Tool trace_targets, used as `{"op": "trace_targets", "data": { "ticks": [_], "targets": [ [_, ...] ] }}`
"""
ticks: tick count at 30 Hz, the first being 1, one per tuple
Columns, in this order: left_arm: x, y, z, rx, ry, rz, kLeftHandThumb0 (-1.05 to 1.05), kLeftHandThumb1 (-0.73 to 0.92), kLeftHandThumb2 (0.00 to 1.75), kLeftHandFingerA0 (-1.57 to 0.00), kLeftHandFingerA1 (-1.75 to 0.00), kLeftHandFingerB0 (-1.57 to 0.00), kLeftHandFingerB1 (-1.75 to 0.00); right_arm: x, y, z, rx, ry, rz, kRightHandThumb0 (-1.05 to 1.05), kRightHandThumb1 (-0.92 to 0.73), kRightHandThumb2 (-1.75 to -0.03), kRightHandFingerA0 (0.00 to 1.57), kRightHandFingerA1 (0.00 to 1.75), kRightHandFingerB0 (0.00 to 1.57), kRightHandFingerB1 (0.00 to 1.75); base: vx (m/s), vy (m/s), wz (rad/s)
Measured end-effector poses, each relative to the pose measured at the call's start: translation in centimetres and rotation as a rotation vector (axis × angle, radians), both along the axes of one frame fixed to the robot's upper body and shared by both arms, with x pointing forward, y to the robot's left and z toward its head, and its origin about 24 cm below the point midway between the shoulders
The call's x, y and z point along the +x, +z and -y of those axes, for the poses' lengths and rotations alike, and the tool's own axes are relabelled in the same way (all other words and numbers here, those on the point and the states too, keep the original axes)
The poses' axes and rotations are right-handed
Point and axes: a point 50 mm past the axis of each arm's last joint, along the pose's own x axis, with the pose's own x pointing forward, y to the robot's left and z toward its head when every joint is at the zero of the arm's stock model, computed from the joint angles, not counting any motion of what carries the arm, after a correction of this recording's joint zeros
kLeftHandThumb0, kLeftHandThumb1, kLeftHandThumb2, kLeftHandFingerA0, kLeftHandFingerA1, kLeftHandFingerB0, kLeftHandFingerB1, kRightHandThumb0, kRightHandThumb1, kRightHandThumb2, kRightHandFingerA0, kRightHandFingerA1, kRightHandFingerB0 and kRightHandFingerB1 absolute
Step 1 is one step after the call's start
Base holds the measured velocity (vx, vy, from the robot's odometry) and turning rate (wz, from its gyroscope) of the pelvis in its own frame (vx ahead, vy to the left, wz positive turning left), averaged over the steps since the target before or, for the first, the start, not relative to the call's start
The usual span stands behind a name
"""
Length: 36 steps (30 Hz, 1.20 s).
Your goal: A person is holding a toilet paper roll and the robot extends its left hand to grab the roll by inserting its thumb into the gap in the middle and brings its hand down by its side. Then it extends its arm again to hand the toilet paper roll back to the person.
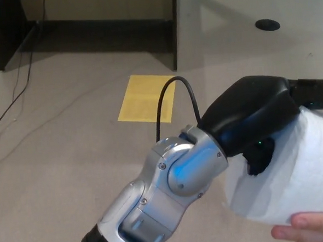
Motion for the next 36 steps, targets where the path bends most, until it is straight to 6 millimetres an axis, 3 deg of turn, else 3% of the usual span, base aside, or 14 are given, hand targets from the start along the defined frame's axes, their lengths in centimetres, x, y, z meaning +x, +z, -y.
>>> {"op": "trace_targets", "data": {
  "ticks": [1, 2, 3, 4, 8, 14, 15, 20, 25, 28, 29, 32, 35, 36],
  "targets": [
    [-0.1, 0.0, 0.0, -0.001, 0.004, 0.001, -0.63, 0.43, 0.71, -0.45, -0.49, -0.1, -0.35, 0.0, 0.0, 0.0, 0.0, 0.0, 0.0, -0.37, -0.67, -0.6, 0.74, 0.6, 0.56, 0.44, 0.0, 0.0, 0.0],
    [-0.1, 0.0, -0.1, -0.001, 0.009, 0.005, -0.67, 0.48, 0.55, -0.34, -0.36, -0.02, -0.24, 0.0, 0.0, 0.0, 0.0, 0.0, 0.0, -0.37, -0.67, -0.6, 0.74, 0.59, 0.56, 0.44, 0.0, 0.0, 0.0],
    [-0.2, 0.0, -0.2, 0.001, 0.015, 0.013, -0.66, 0.39, 0.77, -0.15, -0.44, 0.0, -0.13, 0.0, 0.0, 0.0, 0.0, 0.0, 0.0, -0.37, -0.67, -0.6, 0.72, 0.58, 0.55, 0.44, 0.0, 0.0, 0.0],
    [-0.3, 0.0, -0.3, 0.004, 0.021, 0.021, -0.7, 0.41, 0.78, -0.1, -0.43, 0.0, -0.06, 0.0, 0.0, 0.0, 0.0, -0.001, -0.001, -0.37, -0.67, -0.6, 0.71, 0.56, 0.54, 0.43, 0.0, 0.0, 0.0],
    [-0.5, 0.2, -0.6, 0.015, 0.043, 0.051, -0.73, 0.46, 0.82, -0.14, -0.26, 0.0, -0.01, 0.0, 0.0, 0.0, 0.001, -0.003, -0.002, -0.36, -0.66, -0.6, 0.74, 0.58, 0.54, 0.43, 0.0, 0.0, 0.0],
    [-0.4, 1.4, -1.6, 0.005, 0.061, 0.026, -0.65, 0.37, 0.8, 0.0, -0.15, 0.0, -0.1, -0.1, 0.0, 0.0, 0.002, -0.005, -0.002, -0.35, -0.66, -0.6, 0.75, 0.59, 0.59, 0.44, 0.0, 0.0, 0.0],
    [-0.2, 1.8, -1.9, 0.005, 0.065, 0.014, -0.69, 0.3, 0.68, 0.0, -0.15, 0.0, -0.08, 0.0, 0.0, 0.0, 0.002, -0.005, -0.001, -0.35, -0.66, -0.6, 0.75, 0.59, 0.59, 0.44, 0.0, 0.0, 0.0],
    [0.5, 3.5, -3.7, -0.017, 0.083, -0.042, -0.57, 0.34, 0.76, 0.0, -0.16, 0.0, -0.13, -0.1, -0.1, 0.0, 0.003, -0.003, -0.002, -0.35, -0.67, -0.6, 0.74, 0.61, 0.59, 0.45, 0.0, 0.0, 0.0],
    [1.7, 5.1, -6.8, -0.06, 0.122, -0.085, -0.6, 0.29, 0.67, 0.0, -0.06, 0.0, -0.11, -0.2, -0.1, 0.0, 0.003, -0.004, -0.004, -0.34, -0.66, -0.6, 0.75, 0.6, 0.58, 0.44, 0.0, 0.0, 0.0],
    [2.1, 6.0, -8.7, -0.089, 0.15, -0.105, -0.55, 0.34, 0.75, 0.0, -0.14, 0.0, -0.15, -0.4, -0.2, 0.0, 0.005, -0.004, -0.007, -0.35, -0.67, -0.6, 0.73, 0.57, 0.58, 0.44, 0.0, 0.0, 0.0],
    [2.2, 6.4, -9.8, -0.103, 0.17, -0.109, -0.6, 0.39, 0.55, 0.0, -0.22, 0.0, -0.18, -0.6, -0.4, 0.0, 0.005, -0.005, -0.013, -0.36, -0.67, -0.61, 0.74, 0.59, 0.58, 0.44, 0.0, 0.0, 0.0],
    [2.2, 7.2, -11.9, -0.13, 0.203, -0.113, -0.54, 0.34, 0.75, 0.0, -0.21, 0.0, -0.2, -0.9, -0.5, 0.0, 0.004, -0.007, -0.021, -0.36, -0.66, -0.6, 0.74, 0.61, 0.58, 0.44, 0.0, 0.0, 0.0],
    [2.1, 7.7, -14.6, -0.165, 0.244, -0.123, -0.52, 0.33, 0.75, 0.0, -0.23, 0.0, -0.22, -0.9, -0.5, 0.0, 0.005, -0.008, -0.021, -0.35, -0.67, -0.6, 0.73, 0.59, 0.55, 0.43, 0.0, 0.0, 0.0],
    [1.9, 7.6, -15.5, -0.176, 0.256, -0.129, -0.59, 0.33, 0.64, -0.03, -0.2, -0.04, -0.19, -0.9, -0.5, 0.0, 0.005, -0.008, -0.021, -0.36, -0.67, -0.6, 0.72, 0.59, 0.55, 0.43, 0.0, 0.0, 0.0]
  ]
}}
